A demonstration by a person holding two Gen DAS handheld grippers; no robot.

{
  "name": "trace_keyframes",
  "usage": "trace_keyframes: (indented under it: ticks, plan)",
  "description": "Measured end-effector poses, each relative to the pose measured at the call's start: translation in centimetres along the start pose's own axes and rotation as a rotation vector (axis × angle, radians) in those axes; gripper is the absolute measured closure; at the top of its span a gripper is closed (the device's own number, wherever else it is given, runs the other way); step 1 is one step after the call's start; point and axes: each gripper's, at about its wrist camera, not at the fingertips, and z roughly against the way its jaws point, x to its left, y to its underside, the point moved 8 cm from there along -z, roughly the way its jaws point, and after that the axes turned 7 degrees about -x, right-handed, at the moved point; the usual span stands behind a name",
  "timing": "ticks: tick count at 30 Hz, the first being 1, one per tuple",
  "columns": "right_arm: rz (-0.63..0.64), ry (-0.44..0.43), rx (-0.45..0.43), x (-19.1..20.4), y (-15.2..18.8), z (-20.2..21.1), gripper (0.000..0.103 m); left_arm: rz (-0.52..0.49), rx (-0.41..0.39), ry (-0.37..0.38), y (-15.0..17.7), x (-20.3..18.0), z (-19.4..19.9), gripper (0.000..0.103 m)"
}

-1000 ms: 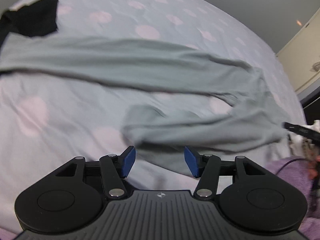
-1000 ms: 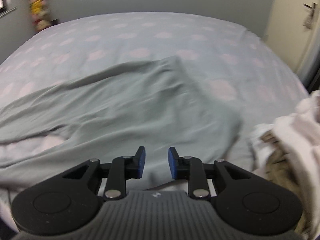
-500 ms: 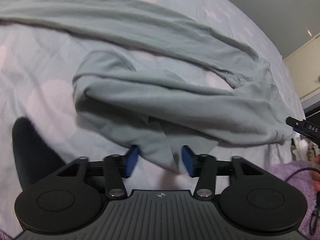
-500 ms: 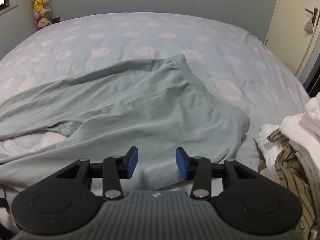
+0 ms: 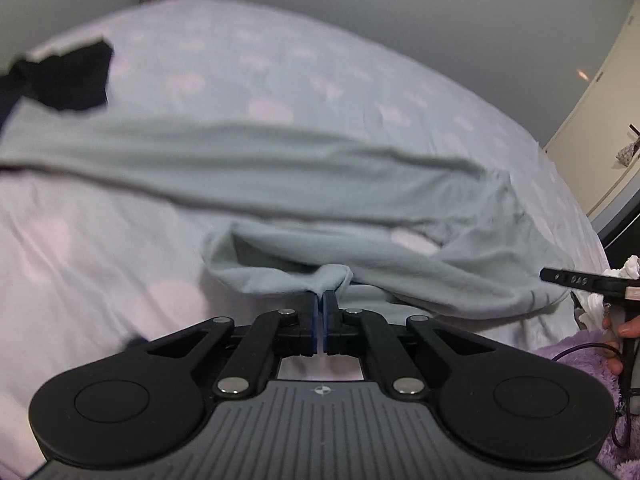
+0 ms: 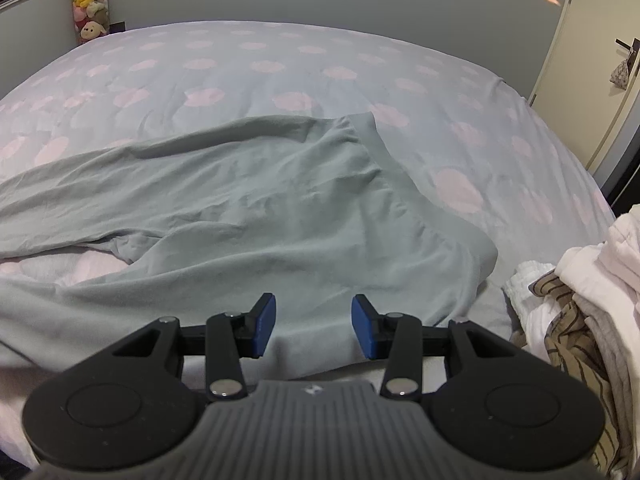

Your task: Fold clothes

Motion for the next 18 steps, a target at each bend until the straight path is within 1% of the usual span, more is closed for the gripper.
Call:
trace_keyframes:
  ticks: [4,7,12,14,18]
  plan:
    - [0.005,0.002,0.009,0.0,0.1,-0.2,0.057,-0.002,-0.071,-0.057,-2.2,1.8,2.6,0.103]
    - [0.002,0.001,0.015,-0.1,0.1,-0.2,0.057,-0.027,-0.135,-0.153,-3.7,3.8,4.6,0.103]
    - [0.009,0.006,0.023,0.0,0.2,-0.4,0.057,-0.071,-0.225,-0.27,-5.7,5.5,6.7,0.103]
    - [0.013,0.009,0.026,0.0,0.2,-0.4,0.057,-0.076,-0.23,-0.292,-6.0,5.9,6.6,0.103]
    - [0.014,0.01,0.031,0.1,0.2,-0.5,0.057,-0.016,-0.17,-0.26,-4.9,7.1,5.7,0.103]
